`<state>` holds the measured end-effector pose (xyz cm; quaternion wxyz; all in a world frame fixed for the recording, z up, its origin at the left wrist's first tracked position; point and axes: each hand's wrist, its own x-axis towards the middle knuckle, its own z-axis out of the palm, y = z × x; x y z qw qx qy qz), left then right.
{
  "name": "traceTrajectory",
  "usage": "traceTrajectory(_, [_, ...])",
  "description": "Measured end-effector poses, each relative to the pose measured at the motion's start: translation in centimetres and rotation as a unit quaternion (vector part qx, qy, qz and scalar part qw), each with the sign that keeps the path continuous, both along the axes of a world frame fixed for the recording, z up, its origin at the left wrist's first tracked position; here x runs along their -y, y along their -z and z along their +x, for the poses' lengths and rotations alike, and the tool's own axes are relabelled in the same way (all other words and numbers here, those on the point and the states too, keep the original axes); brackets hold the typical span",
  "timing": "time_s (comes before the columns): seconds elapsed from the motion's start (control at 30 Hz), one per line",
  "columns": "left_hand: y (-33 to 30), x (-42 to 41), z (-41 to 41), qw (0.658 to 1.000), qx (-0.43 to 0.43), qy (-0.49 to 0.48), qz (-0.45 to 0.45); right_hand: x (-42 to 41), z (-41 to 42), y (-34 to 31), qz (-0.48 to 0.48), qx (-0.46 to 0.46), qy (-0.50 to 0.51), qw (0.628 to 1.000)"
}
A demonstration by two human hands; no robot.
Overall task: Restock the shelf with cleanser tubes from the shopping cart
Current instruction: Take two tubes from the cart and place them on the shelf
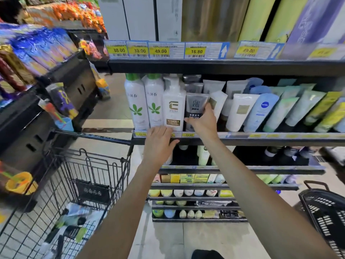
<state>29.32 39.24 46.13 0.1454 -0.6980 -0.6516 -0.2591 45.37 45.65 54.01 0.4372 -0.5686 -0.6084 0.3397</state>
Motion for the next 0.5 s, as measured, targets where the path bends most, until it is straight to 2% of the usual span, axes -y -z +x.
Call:
traceTrajectory(0.23, [0.6, -0.3, -0.2, 1.000, 0.002, 0.003, 0.021, 0.4, 0.2, -0.2, 0.002, 0.084, 0.005, 0.996])
traceTrajectory(0.5, [0.6, -0.1, -0.1, 1.000, -0.010, -0.003, 0.016, 1.1, -0.2, -0.3, -0.005, 0.071, 0.027, 0.997])
